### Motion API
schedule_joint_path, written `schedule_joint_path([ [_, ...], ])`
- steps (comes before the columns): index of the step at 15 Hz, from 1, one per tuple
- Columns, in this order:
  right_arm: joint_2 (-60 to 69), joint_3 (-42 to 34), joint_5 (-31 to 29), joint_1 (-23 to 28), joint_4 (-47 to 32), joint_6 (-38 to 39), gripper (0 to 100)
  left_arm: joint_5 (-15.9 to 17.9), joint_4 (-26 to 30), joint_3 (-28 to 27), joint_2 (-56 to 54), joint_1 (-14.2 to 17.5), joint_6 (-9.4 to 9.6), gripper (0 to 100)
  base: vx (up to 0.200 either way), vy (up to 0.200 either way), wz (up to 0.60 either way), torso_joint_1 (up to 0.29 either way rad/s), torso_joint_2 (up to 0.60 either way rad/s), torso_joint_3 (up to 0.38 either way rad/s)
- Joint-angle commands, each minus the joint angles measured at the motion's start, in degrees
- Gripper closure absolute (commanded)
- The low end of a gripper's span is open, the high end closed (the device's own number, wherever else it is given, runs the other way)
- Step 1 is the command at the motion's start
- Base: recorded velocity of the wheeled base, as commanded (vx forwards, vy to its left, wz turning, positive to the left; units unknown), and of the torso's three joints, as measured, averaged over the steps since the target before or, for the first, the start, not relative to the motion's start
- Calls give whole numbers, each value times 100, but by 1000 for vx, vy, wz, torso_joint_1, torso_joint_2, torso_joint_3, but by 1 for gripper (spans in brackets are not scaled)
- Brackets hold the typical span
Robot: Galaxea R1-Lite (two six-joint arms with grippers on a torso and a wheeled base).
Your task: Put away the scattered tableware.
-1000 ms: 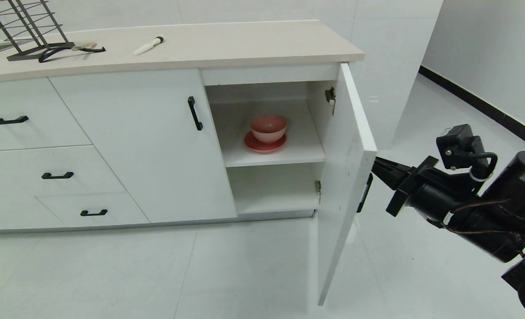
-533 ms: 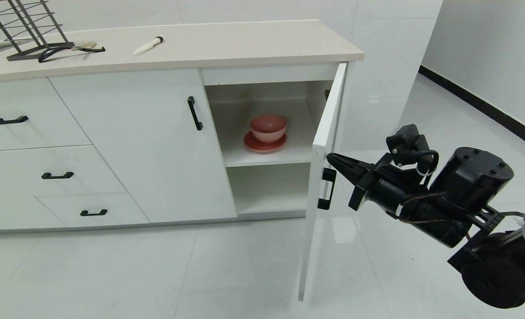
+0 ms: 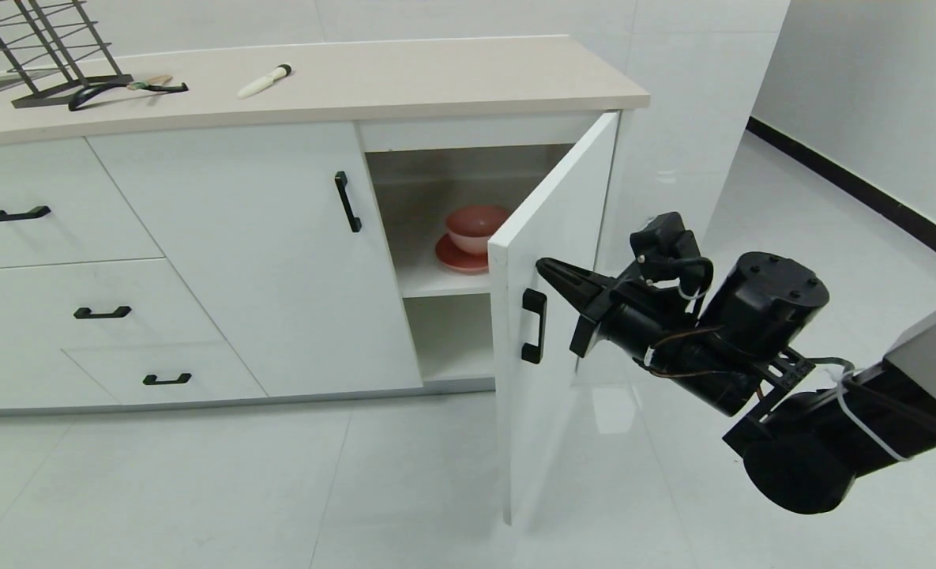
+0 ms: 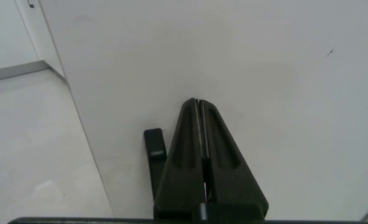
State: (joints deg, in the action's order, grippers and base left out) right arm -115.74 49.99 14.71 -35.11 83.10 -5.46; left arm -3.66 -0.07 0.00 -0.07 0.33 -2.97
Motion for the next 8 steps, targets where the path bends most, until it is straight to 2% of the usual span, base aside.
schedule_joint_path([
  [1, -283, 265, 5, -40, 4, -8, 100, -3, -1, 0, 7, 2, -1, 0, 0, 0, 0, 0, 0, 0],
  [8, -757, 924, 5, -189, 13, -8, 100, -3, -1, 0, 7, 2, -1, 0, 0, 0, 0, 0, 0, 0],
])
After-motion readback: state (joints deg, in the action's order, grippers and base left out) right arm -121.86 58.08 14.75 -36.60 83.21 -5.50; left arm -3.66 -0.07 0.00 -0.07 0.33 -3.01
